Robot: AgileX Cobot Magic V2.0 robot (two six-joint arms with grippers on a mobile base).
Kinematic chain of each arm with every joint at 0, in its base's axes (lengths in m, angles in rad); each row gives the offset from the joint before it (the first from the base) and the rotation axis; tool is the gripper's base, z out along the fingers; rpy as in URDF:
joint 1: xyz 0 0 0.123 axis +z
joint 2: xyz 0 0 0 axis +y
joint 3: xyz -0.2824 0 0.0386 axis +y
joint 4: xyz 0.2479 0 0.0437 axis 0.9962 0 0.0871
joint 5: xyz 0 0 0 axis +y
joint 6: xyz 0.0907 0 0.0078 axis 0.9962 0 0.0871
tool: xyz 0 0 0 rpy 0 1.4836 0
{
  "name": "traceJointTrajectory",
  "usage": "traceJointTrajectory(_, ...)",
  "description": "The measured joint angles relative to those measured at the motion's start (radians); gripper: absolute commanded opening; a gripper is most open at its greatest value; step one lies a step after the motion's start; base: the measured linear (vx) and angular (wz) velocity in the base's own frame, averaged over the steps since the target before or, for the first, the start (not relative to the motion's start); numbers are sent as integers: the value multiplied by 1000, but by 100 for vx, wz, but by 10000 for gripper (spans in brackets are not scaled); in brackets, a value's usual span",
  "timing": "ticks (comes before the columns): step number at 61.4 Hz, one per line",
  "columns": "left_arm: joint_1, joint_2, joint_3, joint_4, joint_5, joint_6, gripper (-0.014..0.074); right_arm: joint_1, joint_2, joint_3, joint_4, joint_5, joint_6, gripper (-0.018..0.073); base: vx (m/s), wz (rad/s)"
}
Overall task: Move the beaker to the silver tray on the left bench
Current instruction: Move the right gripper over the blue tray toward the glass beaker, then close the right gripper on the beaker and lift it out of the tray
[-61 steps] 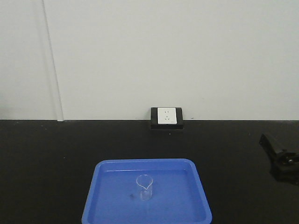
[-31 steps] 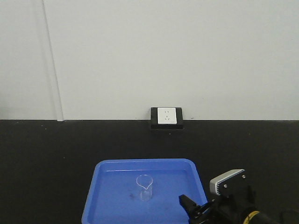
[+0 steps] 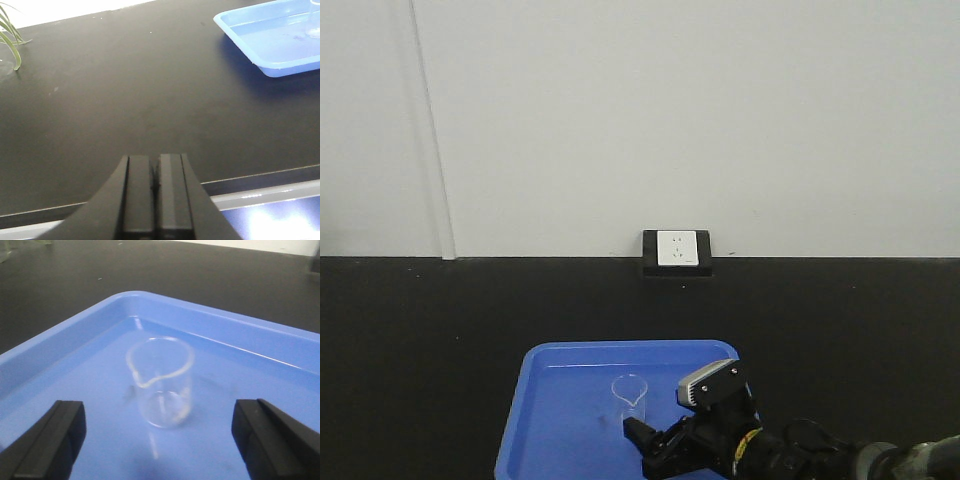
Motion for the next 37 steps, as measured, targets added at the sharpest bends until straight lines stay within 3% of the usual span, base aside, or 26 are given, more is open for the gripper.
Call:
traceJointTrajectory(12,0,0,0,0,0,0,1,40,87,-106,-18,51,25,610,0,0)
traceJointTrajectory(37,0,0,0,0,0,0,1,42,192,-292,9,141,104,583,0,0)
